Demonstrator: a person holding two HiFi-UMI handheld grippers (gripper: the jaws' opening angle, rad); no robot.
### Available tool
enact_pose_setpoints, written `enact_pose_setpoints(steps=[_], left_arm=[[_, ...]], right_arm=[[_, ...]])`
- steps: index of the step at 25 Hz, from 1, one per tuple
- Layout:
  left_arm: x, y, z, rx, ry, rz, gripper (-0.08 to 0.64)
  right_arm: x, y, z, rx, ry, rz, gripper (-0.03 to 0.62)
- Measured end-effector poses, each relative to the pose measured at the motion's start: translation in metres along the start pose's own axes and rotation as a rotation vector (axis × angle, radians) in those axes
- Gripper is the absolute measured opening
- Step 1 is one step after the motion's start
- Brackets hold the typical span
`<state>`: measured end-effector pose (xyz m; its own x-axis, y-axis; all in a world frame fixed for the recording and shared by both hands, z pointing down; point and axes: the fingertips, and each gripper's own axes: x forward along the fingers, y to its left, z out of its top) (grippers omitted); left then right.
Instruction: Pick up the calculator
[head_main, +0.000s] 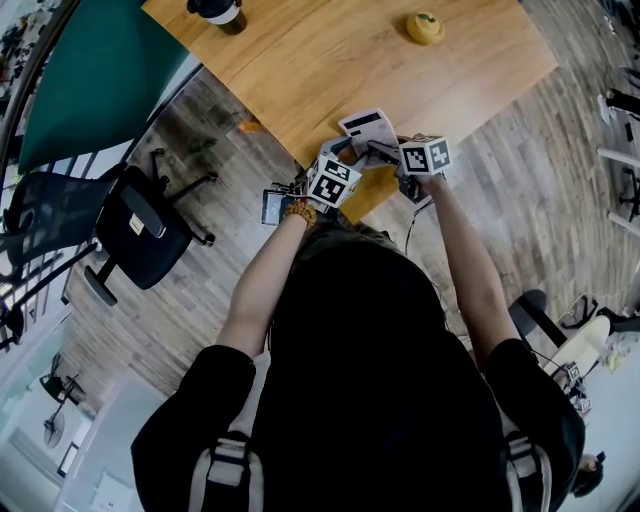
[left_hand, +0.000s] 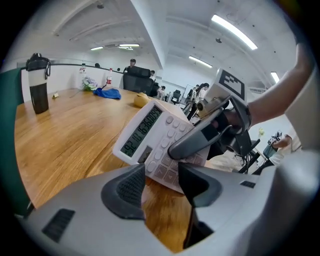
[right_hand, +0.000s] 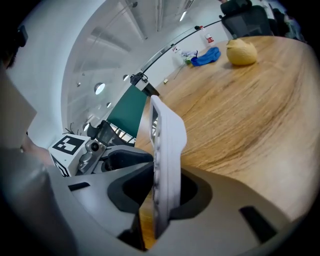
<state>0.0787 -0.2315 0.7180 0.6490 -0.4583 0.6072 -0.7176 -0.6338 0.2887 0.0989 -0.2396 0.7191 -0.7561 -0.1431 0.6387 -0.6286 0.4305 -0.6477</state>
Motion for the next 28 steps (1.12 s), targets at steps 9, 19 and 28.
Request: enact_pose_setpoints(steps=[9, 19, 28], left_arm=[[-0.021, 0.014, 0.004, -0.120, -0.041, 0.009, 0.221], [-0.024, 0.007, 0.030, -0.089, -0.092, 0.029, 0.213], [-0.030, 0.010, 0.066, -0.032, -0.202, 0.133, 0.175]], right_arm=[[-0.017, 0.000, 0.000, 0.043, -0.063, 0.007, 0.083], [-0.041, 0.005, 0.016, 0.057, -0.165, 0.039, 0.083], [-0.083, 0.010, 0.052, -0.012, -0.328, -0.071, 0.083]])
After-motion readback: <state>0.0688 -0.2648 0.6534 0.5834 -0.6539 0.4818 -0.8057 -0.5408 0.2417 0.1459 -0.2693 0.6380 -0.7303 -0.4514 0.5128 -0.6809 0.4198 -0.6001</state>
